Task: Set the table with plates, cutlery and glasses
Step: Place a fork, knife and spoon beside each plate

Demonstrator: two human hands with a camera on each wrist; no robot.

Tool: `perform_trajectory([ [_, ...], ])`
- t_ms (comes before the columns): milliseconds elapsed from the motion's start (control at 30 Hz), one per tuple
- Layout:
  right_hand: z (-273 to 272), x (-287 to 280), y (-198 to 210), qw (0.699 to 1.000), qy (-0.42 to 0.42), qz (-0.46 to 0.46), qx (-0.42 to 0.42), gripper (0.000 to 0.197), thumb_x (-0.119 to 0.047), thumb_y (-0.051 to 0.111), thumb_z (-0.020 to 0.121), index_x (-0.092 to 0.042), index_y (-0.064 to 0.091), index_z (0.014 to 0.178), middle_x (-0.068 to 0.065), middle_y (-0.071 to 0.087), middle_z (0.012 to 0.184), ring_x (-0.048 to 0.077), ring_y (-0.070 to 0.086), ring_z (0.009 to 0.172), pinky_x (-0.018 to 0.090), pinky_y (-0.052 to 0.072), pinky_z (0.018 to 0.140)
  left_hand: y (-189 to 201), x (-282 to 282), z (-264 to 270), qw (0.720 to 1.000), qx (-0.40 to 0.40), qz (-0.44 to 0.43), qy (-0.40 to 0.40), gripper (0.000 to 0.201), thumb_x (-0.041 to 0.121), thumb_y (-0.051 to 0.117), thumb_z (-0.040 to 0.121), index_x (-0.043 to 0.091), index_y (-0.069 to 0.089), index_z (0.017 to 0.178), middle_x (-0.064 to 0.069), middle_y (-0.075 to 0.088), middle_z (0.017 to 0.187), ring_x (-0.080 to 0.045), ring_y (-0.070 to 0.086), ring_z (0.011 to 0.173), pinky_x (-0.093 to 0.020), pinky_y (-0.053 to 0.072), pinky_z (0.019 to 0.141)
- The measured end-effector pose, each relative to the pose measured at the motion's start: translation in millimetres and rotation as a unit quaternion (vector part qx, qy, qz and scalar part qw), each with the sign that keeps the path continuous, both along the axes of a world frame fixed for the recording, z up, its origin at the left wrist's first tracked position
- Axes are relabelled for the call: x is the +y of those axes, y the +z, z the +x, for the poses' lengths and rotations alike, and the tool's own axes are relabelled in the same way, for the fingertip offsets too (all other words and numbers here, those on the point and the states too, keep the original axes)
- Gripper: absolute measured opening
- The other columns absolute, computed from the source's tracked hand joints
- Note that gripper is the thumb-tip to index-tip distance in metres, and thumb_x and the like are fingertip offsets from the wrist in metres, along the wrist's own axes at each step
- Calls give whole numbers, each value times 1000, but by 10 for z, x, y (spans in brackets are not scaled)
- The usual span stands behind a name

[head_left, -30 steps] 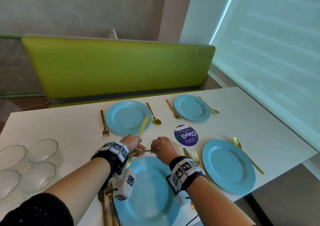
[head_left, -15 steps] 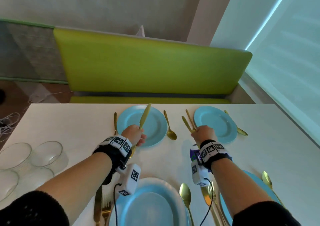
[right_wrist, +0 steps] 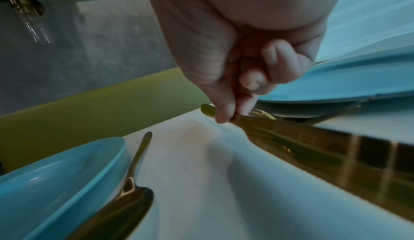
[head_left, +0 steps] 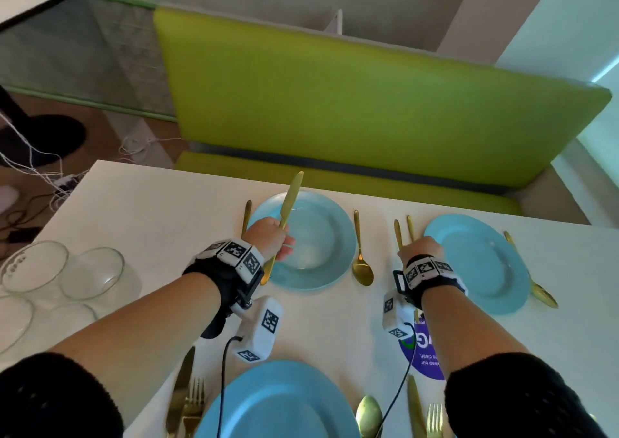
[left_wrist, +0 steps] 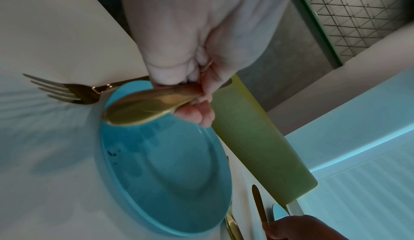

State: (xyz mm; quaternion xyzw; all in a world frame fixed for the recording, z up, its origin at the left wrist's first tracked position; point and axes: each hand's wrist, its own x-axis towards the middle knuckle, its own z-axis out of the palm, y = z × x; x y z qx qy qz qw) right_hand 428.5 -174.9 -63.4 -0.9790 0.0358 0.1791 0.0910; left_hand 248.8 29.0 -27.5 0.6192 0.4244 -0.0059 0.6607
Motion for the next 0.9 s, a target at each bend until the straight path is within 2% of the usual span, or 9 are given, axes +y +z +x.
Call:
perform_trajectory([
  [100, 46, 6, -55, 1000, -2, 9, 0, 21, -16, 56, 90, -1, 66, 100, 17, 68, 111, 32, 65, 102, 35, 55, 85, -17, 7, 44, 1000, 9, -3, 5, 24, 3, 32, 97, 13, 45, 80, -6, 56, 73, -17, 53, 56, -23, 43, 51],
  [167, 63, 18, -63, 1000, 1, 12, -1, 24, -17, 55, 90, -5, 65, 108, 17, 66, 115, 32, 65, 103, 38, 55, 87, -24, 9, 81, 1000, 11, -4, 9, 26, 3, 32, 97, 15, 44, 78, -6, 57, 74, -17, 53, 57, -23, 44, 51],
  [333, 119, 38, -40, 999, -33, 31, -14, 23, -15, 53, 89, 0, 66, 100, 17, 69, 106, 32, 67, 97, 34, 53, 76, -31, -23, 177, 1000, 14, 3, 14, 25, 2, 32, 96, 15, 46, 80, -6, 58, 74, -16, 55, 58, -22, 45, 51],
  [500, 169, 66, -50, 998, -40, 35, -16, 24, -12, 48, 92, 0, 66, 103, 17, 68, 110, 31, 65, 104, 36, 53, 81, -54, -56, 240, 1000, 14, -1, 12, 23, 1, 31, 96, 13, 46, 83, -7, 58, 75, -17, 54, 58, -23, 44, 52],
  [633, 215, 73, -83, 997, -54, 43, -22, 23, -9, 47, 92, 3, 65, 99, 20, 67, 107, 34, 66, 100, 37, 53, 79, -51, -66, 268, 1000, 18, -1, 13, 18, 1, 30, 96, 8, 46, 96, -7, 57, 76, -17, 54, 59, -24, 44, 53],
  [800, 233, 57, -92, 997, -57, 44, -32, 21, -7, 48, 91, 3, 65, 97, 19, 68, 103, 34, 67, 95, 36, 54, 76, -61, -37, 283, 1000, 23, -1, 21, 27, 0, 29, 96, 14, 45, 80, -8, 57, 75, -18, 54, 59, -24, 43, 53],
  [900, 217, 54, -87, 997, -53, 43, -35, 19, -7, 50, 91, 2, 65, 97, 19, 68, 103, 34, 67, 94, 36, 53, 75, -63, -45, 274, 999, 26, -5, 24, 20, -1, 29, 96, 7, 46, 92, -9, 55, 75, -18, 53, 59, -25, 43, 55],
])
